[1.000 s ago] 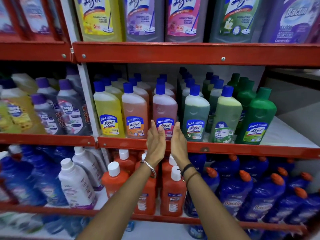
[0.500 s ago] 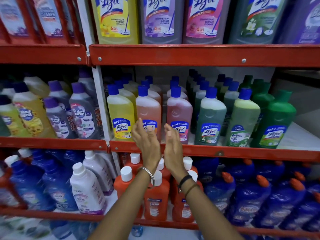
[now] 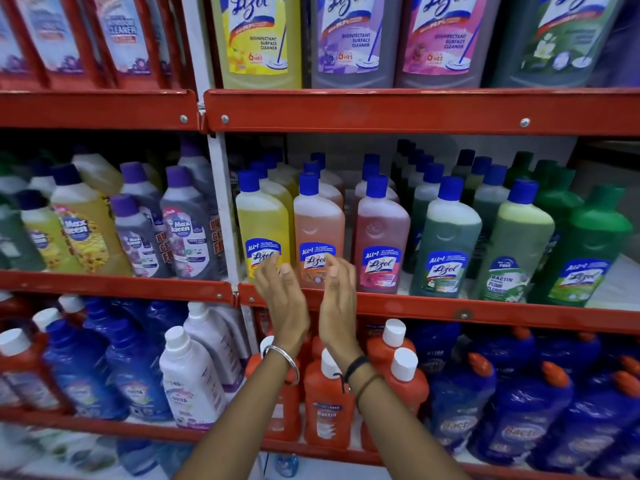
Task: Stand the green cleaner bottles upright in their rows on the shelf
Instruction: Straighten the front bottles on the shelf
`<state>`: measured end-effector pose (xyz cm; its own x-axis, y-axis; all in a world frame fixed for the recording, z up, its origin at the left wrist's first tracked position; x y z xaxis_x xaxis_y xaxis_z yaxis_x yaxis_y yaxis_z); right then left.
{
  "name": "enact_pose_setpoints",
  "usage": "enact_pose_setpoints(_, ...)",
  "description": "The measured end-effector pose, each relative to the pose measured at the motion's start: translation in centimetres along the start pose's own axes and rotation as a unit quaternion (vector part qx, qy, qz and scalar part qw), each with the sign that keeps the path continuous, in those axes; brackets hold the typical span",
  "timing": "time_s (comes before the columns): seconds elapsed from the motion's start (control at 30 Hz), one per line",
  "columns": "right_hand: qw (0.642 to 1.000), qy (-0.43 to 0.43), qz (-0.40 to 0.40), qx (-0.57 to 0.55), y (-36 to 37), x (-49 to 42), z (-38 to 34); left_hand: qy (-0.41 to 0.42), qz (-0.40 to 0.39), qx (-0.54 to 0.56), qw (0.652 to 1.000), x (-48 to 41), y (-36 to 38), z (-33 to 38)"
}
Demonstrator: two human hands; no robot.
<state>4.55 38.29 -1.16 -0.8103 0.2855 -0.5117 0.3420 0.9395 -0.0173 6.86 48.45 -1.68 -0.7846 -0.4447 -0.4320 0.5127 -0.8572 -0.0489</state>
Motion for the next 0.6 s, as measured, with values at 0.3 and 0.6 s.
enact_pose_setpoints(0.3,0.948,0.181,-0.254,-0.058,7.0,-1.3,0.4,-0.044,0.017,-0.008,0.999,-3.9,-3.0,-1.5)
enact_pose_setpoints(0.6,0.945,0.191,-0.251,-0.082,2.7,-1.0,-2.2,-0.022,0.058,-0.094,0.994,-2.0,-3.3,1.5)
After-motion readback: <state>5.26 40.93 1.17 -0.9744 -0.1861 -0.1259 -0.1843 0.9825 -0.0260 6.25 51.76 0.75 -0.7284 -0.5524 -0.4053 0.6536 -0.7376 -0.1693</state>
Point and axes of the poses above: each hand's wrist, its own x-axis away from the middle knuckle, its own y-axis out of the palm, z = x × y, the point moved 5 cm from there along -x, towards the middle knuckle, and after that the axes turned 1 degree about -z, right-handed, at the moved point
